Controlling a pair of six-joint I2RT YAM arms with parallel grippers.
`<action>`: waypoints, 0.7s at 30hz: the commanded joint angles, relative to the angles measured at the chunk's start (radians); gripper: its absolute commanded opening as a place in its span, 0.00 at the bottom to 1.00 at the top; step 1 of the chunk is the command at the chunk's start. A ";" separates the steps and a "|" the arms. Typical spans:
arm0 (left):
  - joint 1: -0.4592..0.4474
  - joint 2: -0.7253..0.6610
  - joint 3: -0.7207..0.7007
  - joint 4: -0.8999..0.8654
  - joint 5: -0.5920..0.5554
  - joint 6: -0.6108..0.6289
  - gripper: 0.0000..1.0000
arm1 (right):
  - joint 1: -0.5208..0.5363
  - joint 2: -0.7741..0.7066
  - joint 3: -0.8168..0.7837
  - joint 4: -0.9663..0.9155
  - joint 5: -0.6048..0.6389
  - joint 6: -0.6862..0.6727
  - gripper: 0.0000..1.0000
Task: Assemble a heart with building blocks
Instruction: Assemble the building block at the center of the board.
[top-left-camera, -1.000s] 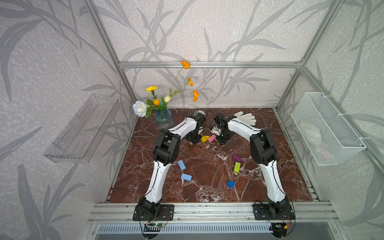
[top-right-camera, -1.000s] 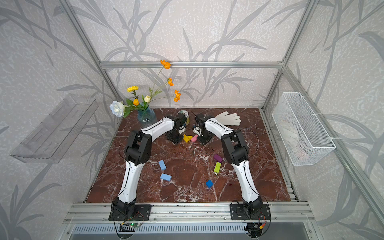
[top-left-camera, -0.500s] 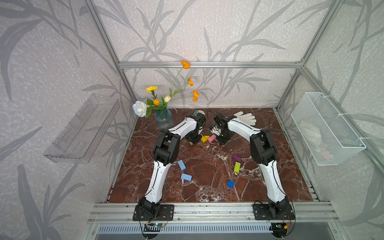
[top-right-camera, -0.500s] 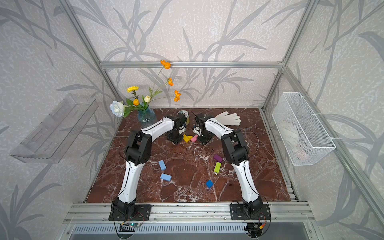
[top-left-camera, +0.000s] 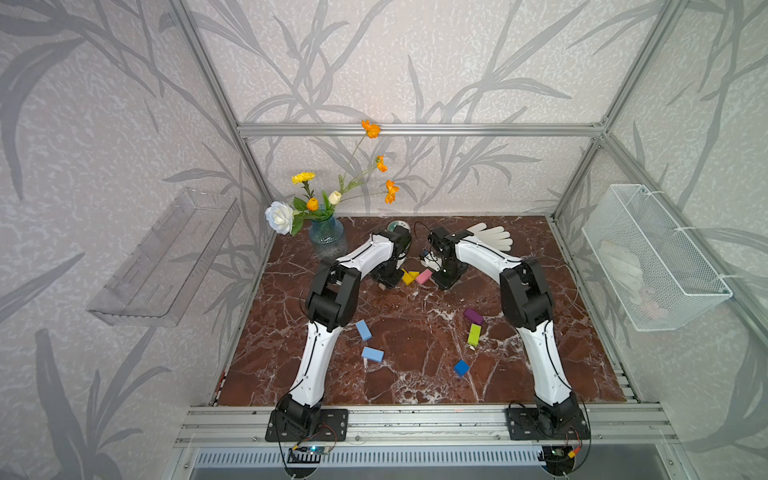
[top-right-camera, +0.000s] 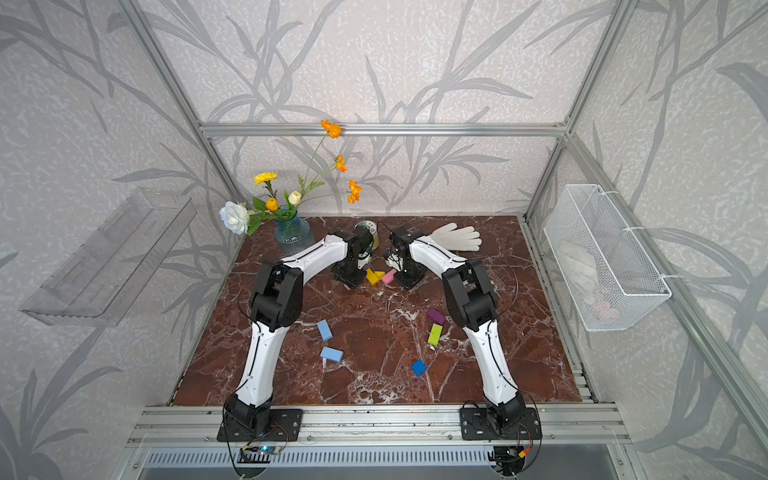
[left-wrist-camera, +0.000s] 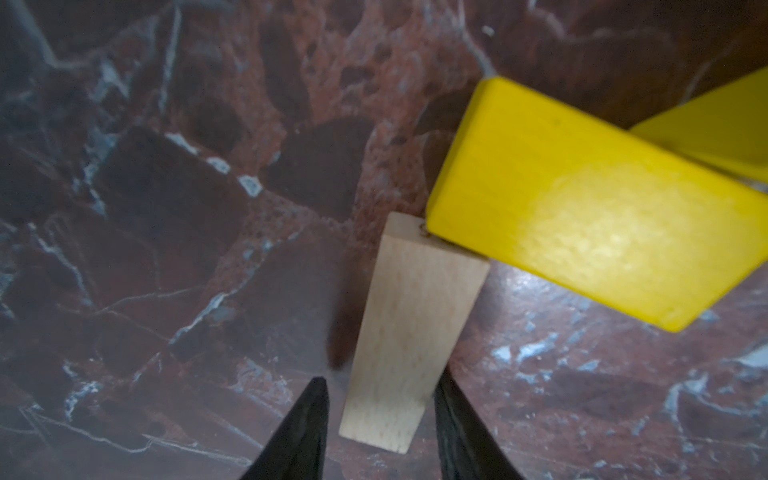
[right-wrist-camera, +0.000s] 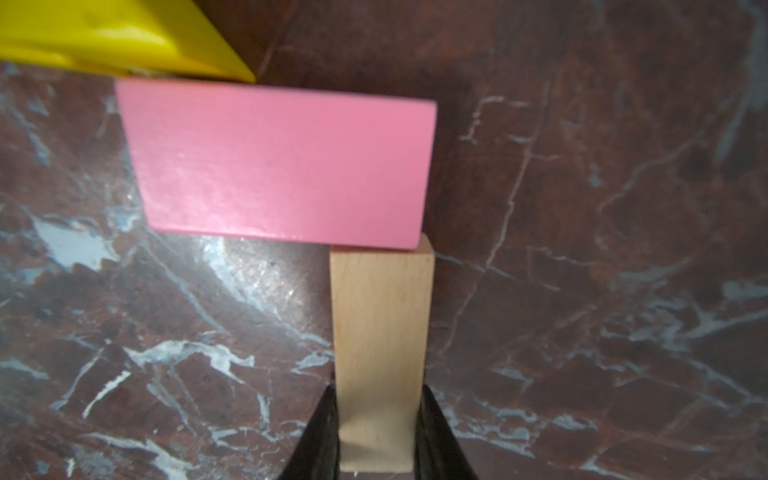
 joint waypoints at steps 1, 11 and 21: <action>-0.006 0.004 -0.001 -0.013 -0.016 0.004 0.44 | -0.008 0.048 0.009 0.002 0.018 0.008 0.27; -0.007 -0.003 -0.012 -0.012 -0.019 0.006 0.52 | -0.008 0.048 0.007 0.000 0.023 0.013 0.32; -0.006 -0.035 -0.056 0.017 -0.023 0.005 0.59 | -0.008 0.047 0.012 -0.003 0.031 0.026 0.39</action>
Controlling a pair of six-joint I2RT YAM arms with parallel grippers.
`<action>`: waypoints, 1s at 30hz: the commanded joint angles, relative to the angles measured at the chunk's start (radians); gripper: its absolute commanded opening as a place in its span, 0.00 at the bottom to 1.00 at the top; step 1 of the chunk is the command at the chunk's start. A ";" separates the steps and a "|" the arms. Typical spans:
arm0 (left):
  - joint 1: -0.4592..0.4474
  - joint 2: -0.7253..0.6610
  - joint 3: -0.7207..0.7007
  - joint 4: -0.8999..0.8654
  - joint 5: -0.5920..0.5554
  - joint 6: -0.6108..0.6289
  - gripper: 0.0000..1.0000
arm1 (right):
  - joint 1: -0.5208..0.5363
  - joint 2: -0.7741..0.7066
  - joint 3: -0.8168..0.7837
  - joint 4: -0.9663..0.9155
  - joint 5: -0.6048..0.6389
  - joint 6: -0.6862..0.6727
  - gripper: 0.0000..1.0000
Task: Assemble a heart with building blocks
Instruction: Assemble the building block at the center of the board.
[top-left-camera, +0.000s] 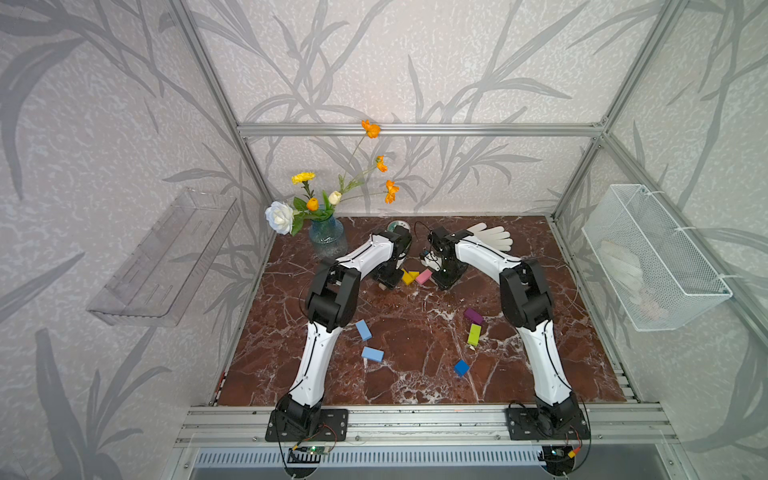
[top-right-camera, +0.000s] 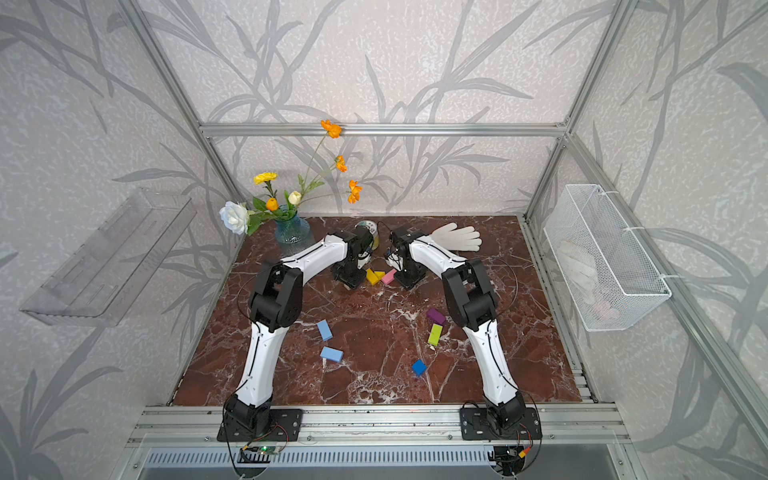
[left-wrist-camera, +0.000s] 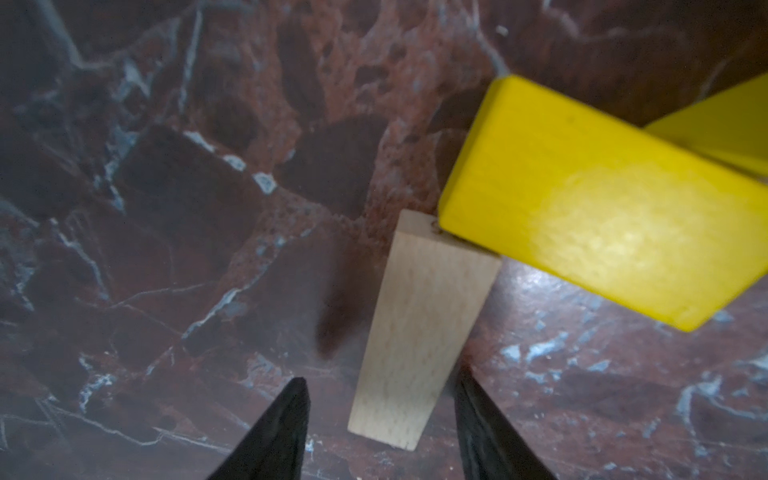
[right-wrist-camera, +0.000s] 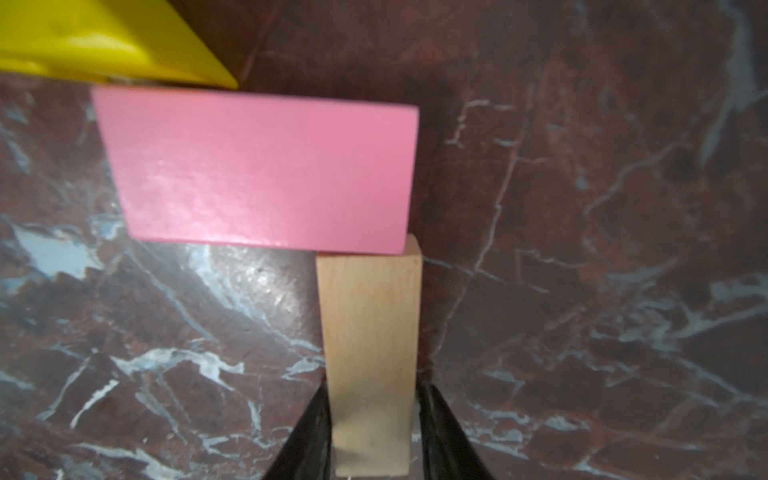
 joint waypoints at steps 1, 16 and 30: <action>-0.005 -0.026 -0.039 0.003 -0.001 0.005 0.60 | -0.006 0.042 0.010 -0.009 0.015 0.015 0.40; -0.001 -0.130 -0.100 0.045 0.010 -0.008 0.71 | -0.026 -0.004 0.012 -0.012 -0.006 0.046 0.99; 0.063 -0.428 -0.246 -0.023 0.063 -0.232 0.71 | -0.063 -0.364 -0.152 -0.136 0.040 0.268 0.99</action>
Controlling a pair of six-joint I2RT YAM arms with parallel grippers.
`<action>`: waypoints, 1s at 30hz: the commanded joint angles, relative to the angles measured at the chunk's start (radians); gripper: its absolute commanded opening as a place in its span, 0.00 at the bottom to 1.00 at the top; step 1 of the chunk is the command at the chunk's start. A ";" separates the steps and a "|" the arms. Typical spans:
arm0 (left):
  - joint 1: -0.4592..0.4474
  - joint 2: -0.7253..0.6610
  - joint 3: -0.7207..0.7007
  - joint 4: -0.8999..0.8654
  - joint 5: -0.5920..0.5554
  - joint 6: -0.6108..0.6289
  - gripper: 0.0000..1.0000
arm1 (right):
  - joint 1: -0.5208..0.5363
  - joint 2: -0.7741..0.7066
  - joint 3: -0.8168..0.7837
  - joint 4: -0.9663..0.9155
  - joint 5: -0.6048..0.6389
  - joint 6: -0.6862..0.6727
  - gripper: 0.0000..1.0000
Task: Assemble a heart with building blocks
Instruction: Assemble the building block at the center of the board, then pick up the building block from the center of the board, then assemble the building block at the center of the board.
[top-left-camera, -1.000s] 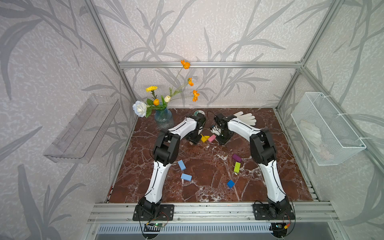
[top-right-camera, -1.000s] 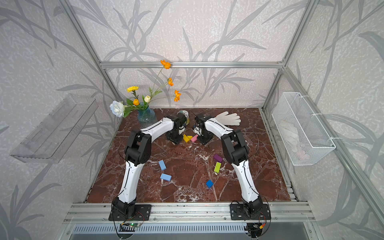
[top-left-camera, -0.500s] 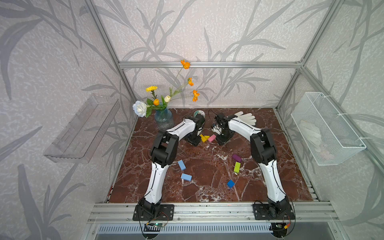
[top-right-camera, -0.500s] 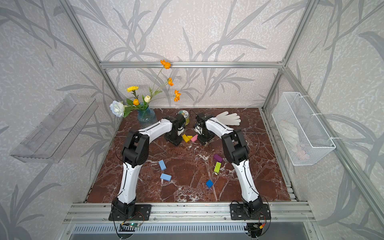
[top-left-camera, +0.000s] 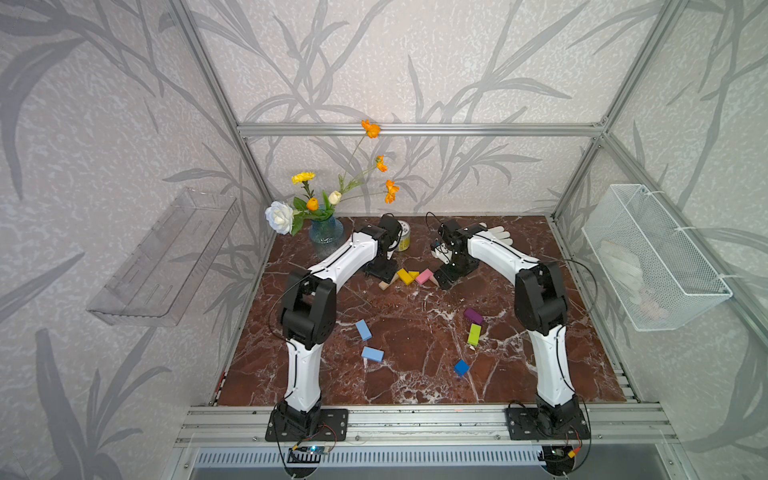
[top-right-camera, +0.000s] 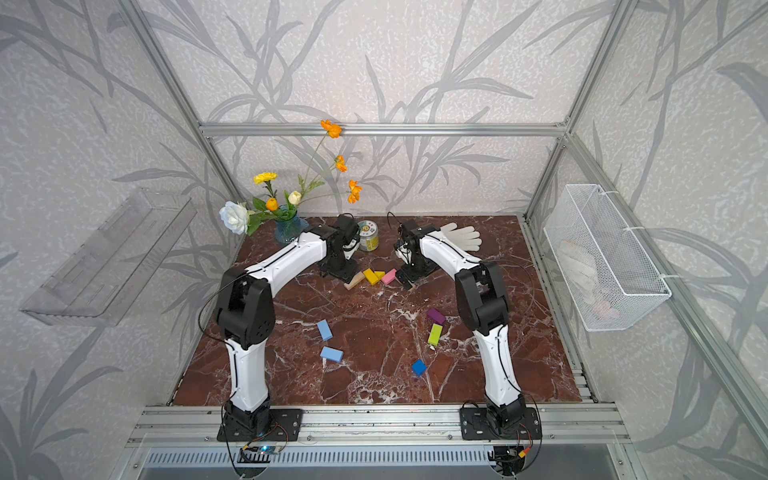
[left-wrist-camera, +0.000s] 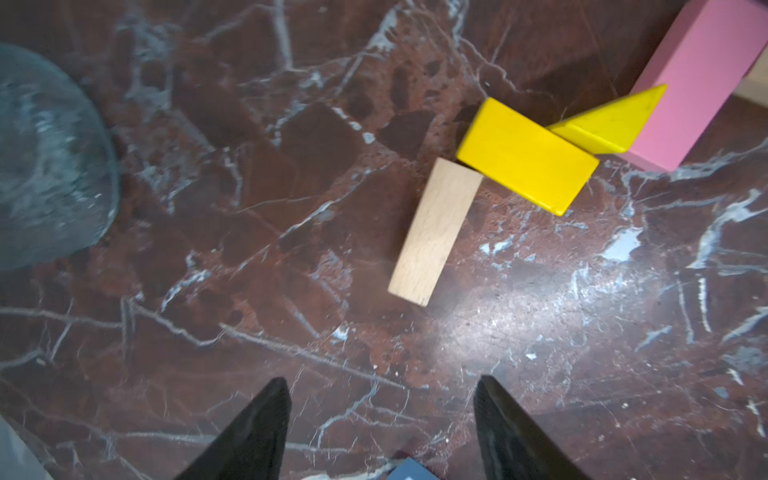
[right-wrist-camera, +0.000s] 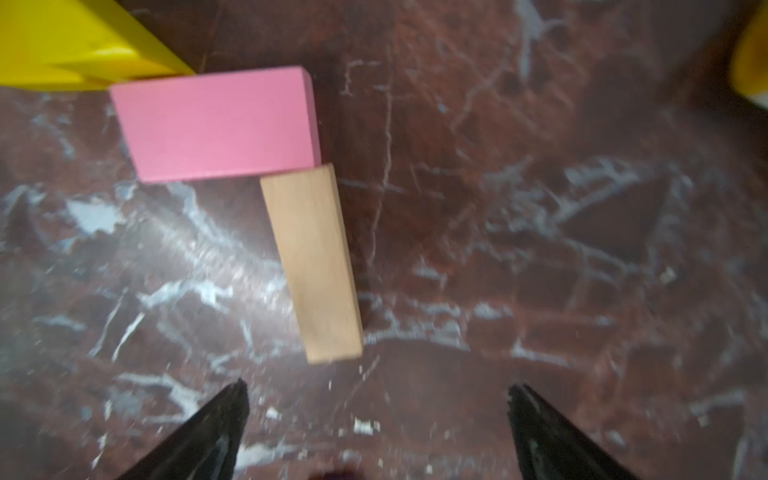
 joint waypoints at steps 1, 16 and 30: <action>0.008 -0.138 -0.113 -0.064 0.055 -0.146 0.71 | -0.015 -0.229 -0.114 -0.103 0.023 0.180 0.99; -0.052 -0.438 -0.733 0.158 0.239 -0.574 0.71 | 0.037 -0.665 -0.758 0.149 0.064 0.068 0.99; -0.048 -0.343 -0.772 0.226 0.209 -0.633 0.70 | 0.032 -0.439 -0.687 0.255 0.102 0.020 0.99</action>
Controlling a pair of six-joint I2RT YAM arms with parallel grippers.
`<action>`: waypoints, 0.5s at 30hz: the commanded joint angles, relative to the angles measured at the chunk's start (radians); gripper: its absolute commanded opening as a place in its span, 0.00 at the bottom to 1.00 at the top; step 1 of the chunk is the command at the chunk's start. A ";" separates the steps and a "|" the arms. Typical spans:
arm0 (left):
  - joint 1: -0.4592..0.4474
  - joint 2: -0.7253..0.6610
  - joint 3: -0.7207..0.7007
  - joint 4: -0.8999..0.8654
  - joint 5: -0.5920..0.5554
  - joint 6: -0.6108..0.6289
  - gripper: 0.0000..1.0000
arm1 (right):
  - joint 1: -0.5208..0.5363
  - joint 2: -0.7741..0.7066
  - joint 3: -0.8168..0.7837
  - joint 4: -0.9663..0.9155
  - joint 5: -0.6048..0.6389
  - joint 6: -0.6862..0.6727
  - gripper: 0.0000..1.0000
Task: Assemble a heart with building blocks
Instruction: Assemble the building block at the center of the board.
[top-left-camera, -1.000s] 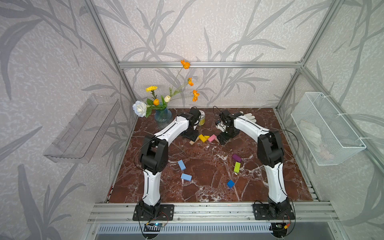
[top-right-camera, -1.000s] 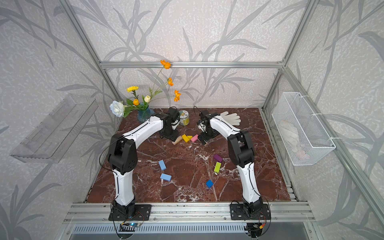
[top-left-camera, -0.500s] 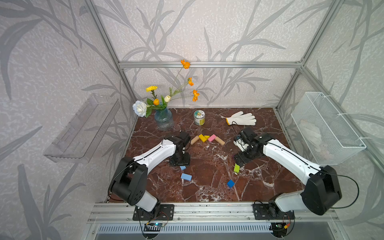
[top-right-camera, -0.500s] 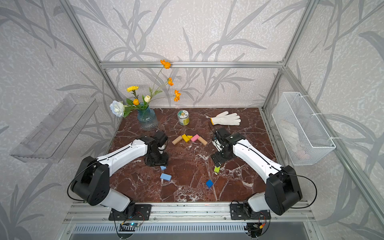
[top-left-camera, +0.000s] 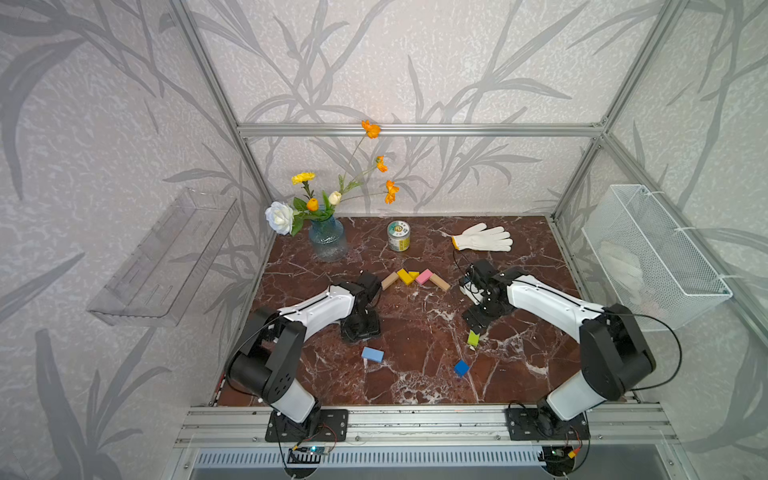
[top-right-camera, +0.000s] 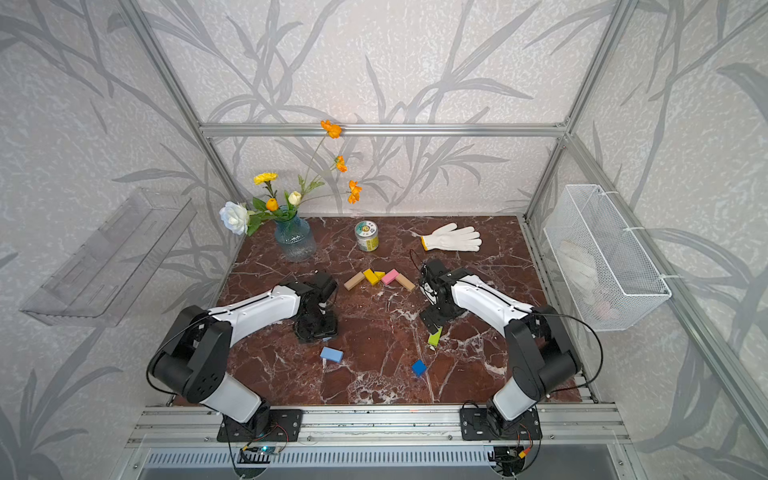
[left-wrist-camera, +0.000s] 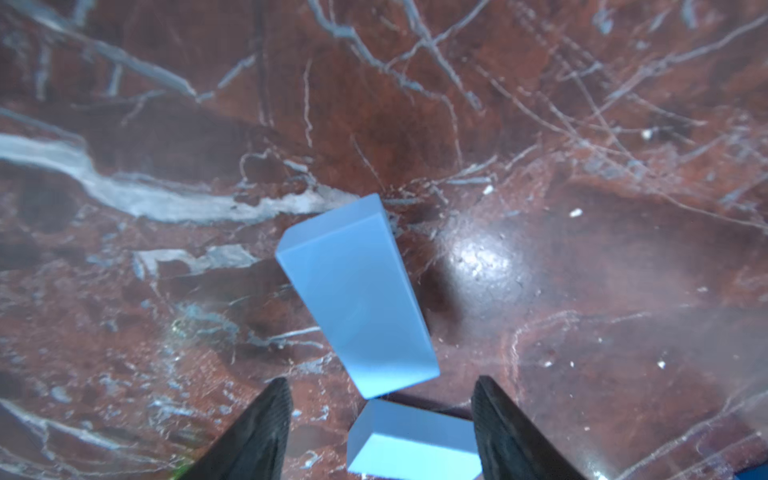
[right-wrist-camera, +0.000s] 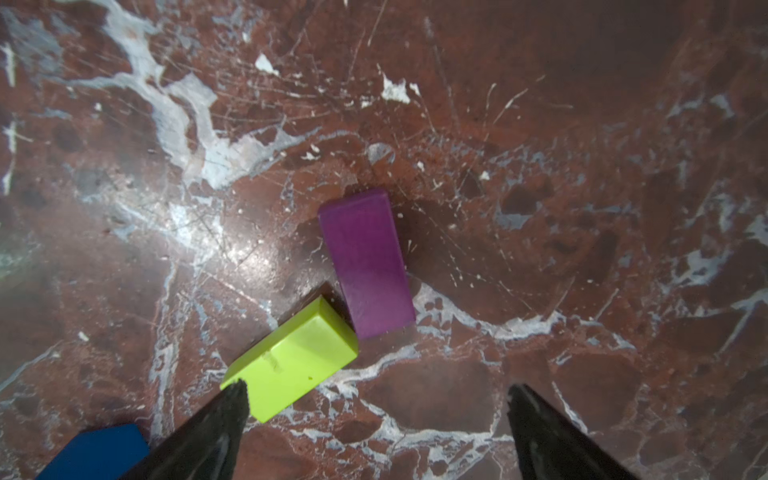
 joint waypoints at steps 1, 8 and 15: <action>0.000 0.026 0.012 0.011 -0.018 -0.020 0.69 | -0.005 0.068 0.062 0.029 0.031 -0.014 0.99; 0.019 0.060 0.039 0.008 -0.043 -0.004 0.69 | -0.014 0.144 0.068 0.043 0.006 0.000 1.00; 0.020 0.105 0.026 0.027 -0.054 -0.002 0.68 | -0.032 0.190 0.063 0.031 -0.005 0.022 0.96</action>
